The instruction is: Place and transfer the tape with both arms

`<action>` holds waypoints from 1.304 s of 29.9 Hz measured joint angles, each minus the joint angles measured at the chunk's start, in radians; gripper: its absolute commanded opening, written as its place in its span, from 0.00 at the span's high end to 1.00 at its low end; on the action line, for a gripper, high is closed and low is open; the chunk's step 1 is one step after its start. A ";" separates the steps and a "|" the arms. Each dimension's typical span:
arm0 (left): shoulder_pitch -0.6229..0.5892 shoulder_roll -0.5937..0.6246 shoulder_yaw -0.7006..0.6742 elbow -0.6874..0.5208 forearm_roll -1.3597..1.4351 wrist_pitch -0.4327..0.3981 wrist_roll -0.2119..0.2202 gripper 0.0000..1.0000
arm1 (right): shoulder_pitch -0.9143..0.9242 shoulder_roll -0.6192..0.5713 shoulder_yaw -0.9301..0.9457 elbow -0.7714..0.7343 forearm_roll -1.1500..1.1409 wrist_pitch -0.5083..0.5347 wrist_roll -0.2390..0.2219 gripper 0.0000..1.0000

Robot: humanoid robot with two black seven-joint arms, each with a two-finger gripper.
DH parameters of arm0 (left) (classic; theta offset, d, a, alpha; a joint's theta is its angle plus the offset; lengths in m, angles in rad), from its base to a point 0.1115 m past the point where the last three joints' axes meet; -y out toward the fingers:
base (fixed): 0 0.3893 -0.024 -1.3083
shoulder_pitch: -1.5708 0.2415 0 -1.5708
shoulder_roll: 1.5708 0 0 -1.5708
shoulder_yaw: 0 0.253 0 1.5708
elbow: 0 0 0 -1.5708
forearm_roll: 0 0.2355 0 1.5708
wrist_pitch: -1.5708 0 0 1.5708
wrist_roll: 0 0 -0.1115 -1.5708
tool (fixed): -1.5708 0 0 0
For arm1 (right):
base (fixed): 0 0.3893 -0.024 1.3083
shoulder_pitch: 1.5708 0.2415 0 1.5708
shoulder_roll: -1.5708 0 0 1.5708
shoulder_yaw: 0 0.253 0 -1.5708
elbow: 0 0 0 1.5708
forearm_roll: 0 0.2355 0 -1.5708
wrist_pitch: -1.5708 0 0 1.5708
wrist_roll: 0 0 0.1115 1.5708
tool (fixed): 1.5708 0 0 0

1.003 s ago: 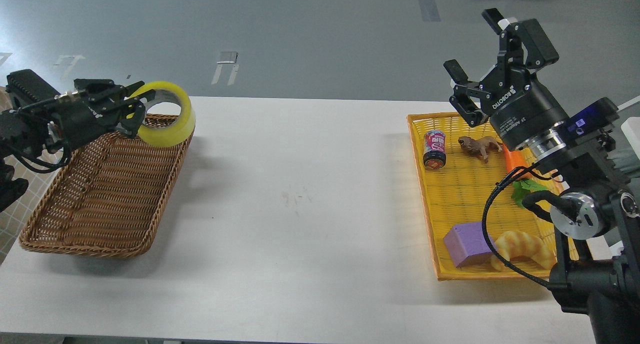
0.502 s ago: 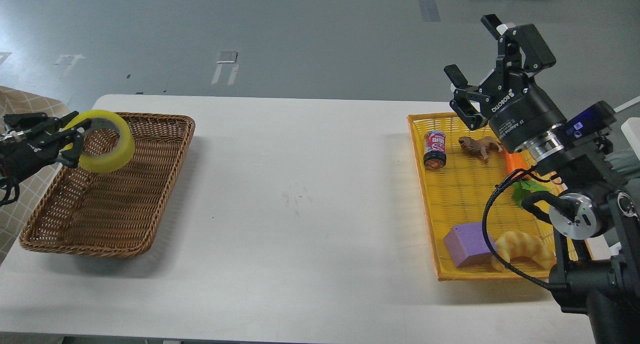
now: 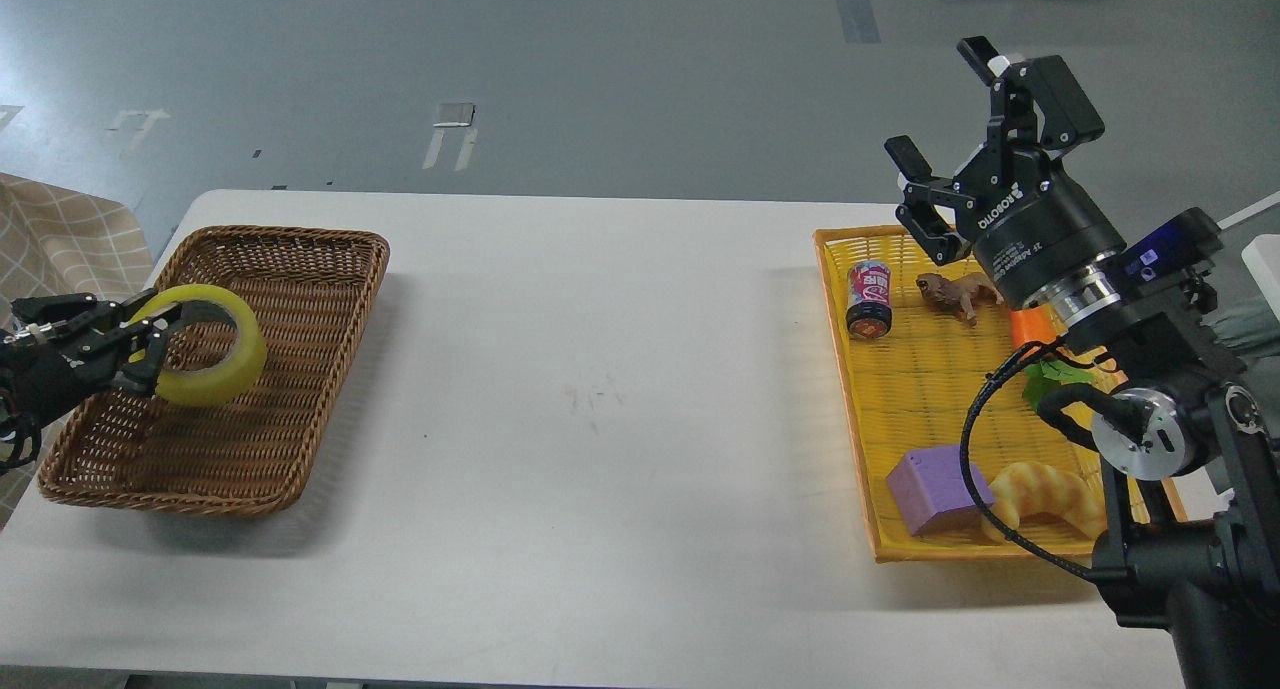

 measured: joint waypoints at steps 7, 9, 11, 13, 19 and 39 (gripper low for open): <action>0.000 -0.004 0.000 -0.002 -0.002 0.000 0.000 0.20 | 0.000 -0.005 0.001 -0.012 -0.004 -0.001 0.000 0.00; 0.000 -0.005 0.000 -0.002 -0.002 0.000 0.000 0.12 | 0.000 -0.005 0.001 -0.014 -0.005 -0.004 0.000 0.00; 0.000 -0.005 -0.001 -0.002 -0.003 0.000 0.000 0.03 | -0.001 -0.005 0.001 -0.014 -0.006 -0.009 0.000 0.00; 0.000 -0.007 -0.001 -0.003 -0.010 0.000 0.000 0.02 | -0.002 -0.006 0.001 -0.014 -0.006 -0.015 0.000 0.00; 0.000 -0.009 -0.003 -0.056 -0.109 0.000 0.000 0.02 | -0.016 -0.006 0.001 -0.014 -0.003 -0.020 0.000 0.00; -0.409 -0.032 -0.112 -0.342 -1.324 -0.283 0.275 0.02 | 0.021 -0.013 -0.013 -0.005 0.000 -0.004 -0.016 0.00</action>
